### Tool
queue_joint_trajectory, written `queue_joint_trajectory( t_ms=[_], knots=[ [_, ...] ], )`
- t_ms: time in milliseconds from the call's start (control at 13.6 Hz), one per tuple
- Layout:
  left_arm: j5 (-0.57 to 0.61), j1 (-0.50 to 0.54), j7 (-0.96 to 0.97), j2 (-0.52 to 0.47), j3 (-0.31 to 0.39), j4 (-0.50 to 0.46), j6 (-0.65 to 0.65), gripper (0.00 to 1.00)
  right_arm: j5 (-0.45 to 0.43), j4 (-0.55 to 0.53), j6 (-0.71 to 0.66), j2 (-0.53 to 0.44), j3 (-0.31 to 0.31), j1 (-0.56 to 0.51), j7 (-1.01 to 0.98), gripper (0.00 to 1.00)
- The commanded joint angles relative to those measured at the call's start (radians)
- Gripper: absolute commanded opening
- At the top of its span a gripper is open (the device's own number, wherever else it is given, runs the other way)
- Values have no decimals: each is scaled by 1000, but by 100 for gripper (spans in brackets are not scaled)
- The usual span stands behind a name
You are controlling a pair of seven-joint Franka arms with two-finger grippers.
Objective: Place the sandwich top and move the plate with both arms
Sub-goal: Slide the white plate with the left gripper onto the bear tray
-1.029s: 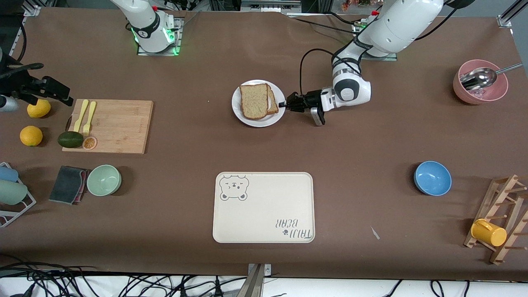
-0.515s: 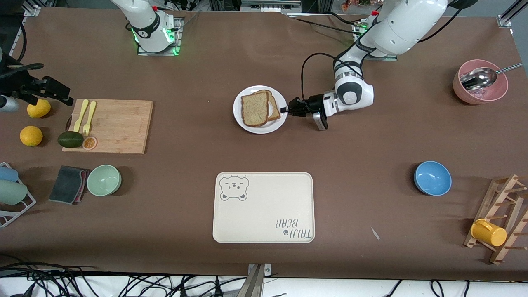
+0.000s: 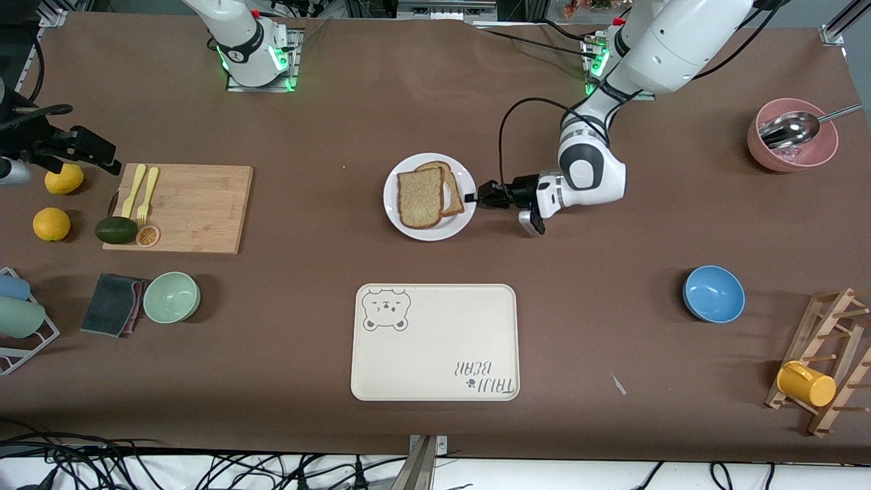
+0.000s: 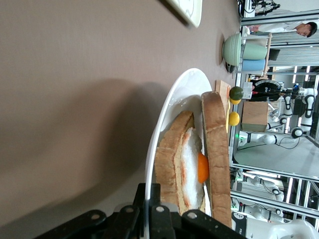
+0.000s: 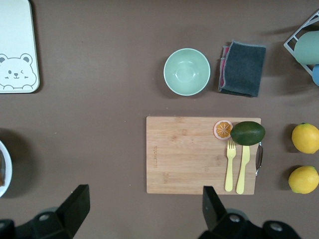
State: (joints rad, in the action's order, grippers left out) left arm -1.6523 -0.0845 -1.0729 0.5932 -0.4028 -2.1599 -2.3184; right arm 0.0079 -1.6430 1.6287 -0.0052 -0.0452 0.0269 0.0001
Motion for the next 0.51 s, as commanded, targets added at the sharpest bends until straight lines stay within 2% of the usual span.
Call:
queue_joint_trajectory(
  t_ms=[0, 294, 441],
  knots=[
    [94, 31, 99, -10, 1, 79, 7, 0, 3, -15, 10, -13, 11, -12, 14, 100],
    [247, 37, 241, 57, 53, 253, 14, 0, 9, -15, 10, -13, 11, -12, 12, 100],
    [253, 35, 266, 103, 78, 340, 14, 0, 11, -15, 7, -12, 11, -12, 14, 100]
  ],
)
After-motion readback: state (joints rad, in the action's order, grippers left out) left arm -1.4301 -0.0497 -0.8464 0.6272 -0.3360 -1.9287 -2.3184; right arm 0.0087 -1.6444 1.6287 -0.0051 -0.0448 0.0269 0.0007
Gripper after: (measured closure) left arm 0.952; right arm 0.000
